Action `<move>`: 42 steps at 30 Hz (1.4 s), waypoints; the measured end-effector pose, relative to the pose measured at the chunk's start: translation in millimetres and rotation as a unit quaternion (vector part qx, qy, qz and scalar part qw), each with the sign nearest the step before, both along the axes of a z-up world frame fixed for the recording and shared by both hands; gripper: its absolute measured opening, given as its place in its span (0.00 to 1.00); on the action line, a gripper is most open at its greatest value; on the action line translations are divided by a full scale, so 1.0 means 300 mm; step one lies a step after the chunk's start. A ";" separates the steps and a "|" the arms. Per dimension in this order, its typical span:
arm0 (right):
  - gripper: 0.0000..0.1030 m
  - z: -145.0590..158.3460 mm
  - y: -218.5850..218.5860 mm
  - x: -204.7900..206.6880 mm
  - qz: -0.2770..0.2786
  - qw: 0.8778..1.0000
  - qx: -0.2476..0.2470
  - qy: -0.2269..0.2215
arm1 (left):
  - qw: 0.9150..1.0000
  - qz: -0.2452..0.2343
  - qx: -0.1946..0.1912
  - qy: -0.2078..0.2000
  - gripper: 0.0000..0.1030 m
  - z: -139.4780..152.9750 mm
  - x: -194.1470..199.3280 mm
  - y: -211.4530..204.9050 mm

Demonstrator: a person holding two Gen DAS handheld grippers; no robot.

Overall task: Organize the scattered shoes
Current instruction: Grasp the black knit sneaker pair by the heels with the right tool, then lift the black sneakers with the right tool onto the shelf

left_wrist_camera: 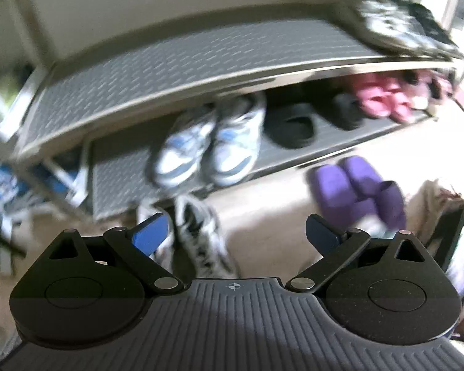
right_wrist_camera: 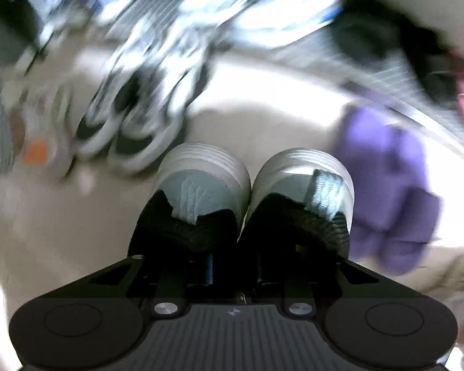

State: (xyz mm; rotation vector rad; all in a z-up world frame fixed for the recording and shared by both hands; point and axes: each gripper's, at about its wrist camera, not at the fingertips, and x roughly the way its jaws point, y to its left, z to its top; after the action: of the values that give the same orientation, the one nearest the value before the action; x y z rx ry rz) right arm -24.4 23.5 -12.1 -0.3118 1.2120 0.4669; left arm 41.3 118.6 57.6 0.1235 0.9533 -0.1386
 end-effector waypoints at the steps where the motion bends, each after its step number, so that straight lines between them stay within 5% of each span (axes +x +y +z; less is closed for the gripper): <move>1: 0.24 0.064 -0.058 0.011 -0.017 0.999 0.011 -0.026 | 1.000 -0.003 -0.006 -0.004 0.96 0.008 -0.005 -0.012; 8: 0.24 0.310 -0.246 0.123 -0.076 0.985 0.072 -0.140 | 1.000 0.000 -0.013 -0.017 0.96 0.065 0.003 -0.053; 17: 0.24 0.632 -0.107 0.469 -0.054 0.956 0.104 -0.269 | 0.996 0.030 -0.043 -0.070 0.96 0.127 0.063 -0.005; 19: 0.40 0.624 -0.041 0.586 -0.045 0.948 0.079 -0.305 | 0.996 0.027 -0.037 -0.072 0.96 0.120 0.073 0.003; 20: 0.63 0.607 -0.003 0.665 -0.042 0.941 0.059 -0.330 | 0.997 0.029 -0.031 -0.068 0.96 0.113 0.079 0.006; 22: 0.63 0.543 0.021 0.747 -0.029 0.947 0.045 -0.316 | 0.997 0.031 -0.022 -0.063 0.96 0.103 0.088 0.008; 24: 0.75 0.512 0.006 0.783 -0.052 0.943 0.055 -0.324 | 0.998 0.022 -0.014 -0.065 0.96 0.101 0.099 -0.008; 29: 0.73 0.555 -0.091 0.734 -0.047 0.935 0.100 -0.337 | 0.997 -0.018 -0.009 -0.073 0.96 0.096 0.137 -0.074; 35: 0.89 0.620 -0.188 0.661 -0.100 0.921 0.159 -0.341 | 0.993 -0.056 -0.024 -0.105 0.96 0.104 0.240 -0.170; 39: 0.87 0.559 -0.201 0.692 -0.080 0.937 0.164 -0.298 | 0.993 -0.047 -0.050 -0.097 0.96 0.061 0.276 -0.164; 42: 0.76 0.489 -0.178 0.752 -0.051 0.951 0.157 -0.261 | 0.994 -0.038 -0.042 -0.091 0.96 0.037 0.302 -0.161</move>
State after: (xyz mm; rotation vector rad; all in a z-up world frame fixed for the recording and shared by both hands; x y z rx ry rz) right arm 201.4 -29.8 134.6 -0.0867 0.6211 0.4443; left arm 131.8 70.3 68.8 0.0934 0.7608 -0.2344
